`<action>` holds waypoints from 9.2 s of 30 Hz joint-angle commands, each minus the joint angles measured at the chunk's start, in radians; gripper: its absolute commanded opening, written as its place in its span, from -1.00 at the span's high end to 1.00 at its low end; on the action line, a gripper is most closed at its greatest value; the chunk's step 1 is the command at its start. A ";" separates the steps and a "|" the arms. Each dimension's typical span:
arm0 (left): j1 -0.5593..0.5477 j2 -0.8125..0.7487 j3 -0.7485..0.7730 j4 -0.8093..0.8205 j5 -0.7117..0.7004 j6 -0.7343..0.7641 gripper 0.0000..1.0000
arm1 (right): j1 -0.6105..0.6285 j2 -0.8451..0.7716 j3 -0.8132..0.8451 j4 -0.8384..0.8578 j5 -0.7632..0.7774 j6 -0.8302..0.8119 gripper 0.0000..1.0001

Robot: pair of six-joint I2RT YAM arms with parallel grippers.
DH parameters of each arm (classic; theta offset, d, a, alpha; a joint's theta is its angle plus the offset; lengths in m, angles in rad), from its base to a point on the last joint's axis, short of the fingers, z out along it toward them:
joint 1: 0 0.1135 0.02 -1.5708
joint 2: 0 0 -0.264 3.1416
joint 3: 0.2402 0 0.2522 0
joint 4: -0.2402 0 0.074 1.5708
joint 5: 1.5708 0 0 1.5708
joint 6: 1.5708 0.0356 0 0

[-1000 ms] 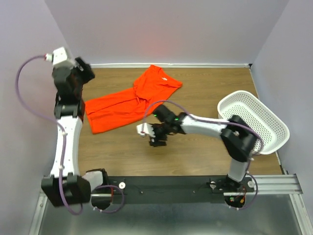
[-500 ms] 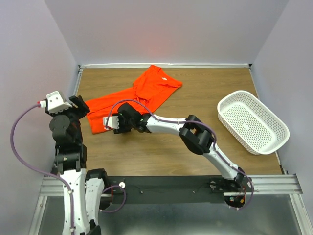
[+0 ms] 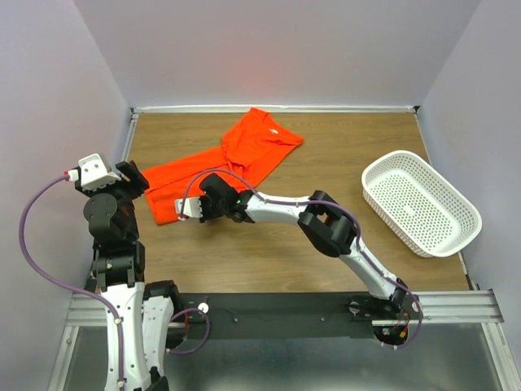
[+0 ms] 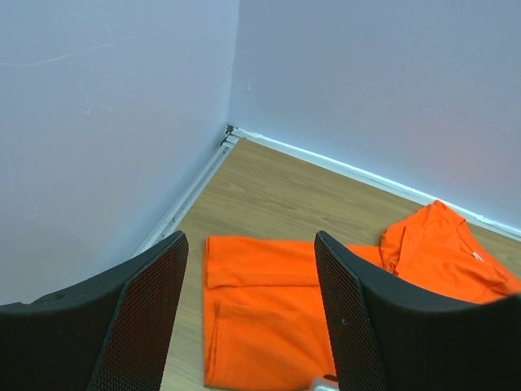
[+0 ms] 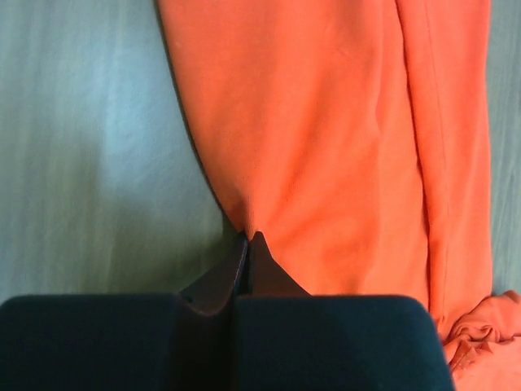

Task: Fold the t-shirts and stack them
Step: Fold the tshirt

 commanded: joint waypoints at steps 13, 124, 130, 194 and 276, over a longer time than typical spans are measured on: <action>-0.004 0.051 -0.025 0.054 0.176 0.015 -0.43 | -0.019 -0.638 -0.790 -0.320 -0.283 -0.304 0.99; -0.105 0.498 0.307 0.350 0.305 0.055 -0.97 | 0.006 -1.168 -1.179 -0.403 -0.558 -0.115 -0.49; -0.103 0.208 0.086 0.144 0.476 0.008 -0.93 | 0.111 -1.030 -1.136 -0.355 -0.458 -0.104 -0.43; -1.169 0.243 -0.080 -0.458 0.265 -0.477 -0.31 | -0.266 -1.620 -1.205 -0.503 -0.260 0.103 -0.47; -1.381 0.566 -0.338 -0.349 -0.008 -1.316 0.68 | -0.221 -1.172 -1.297 -0.539 -0.538 -0.525 0.04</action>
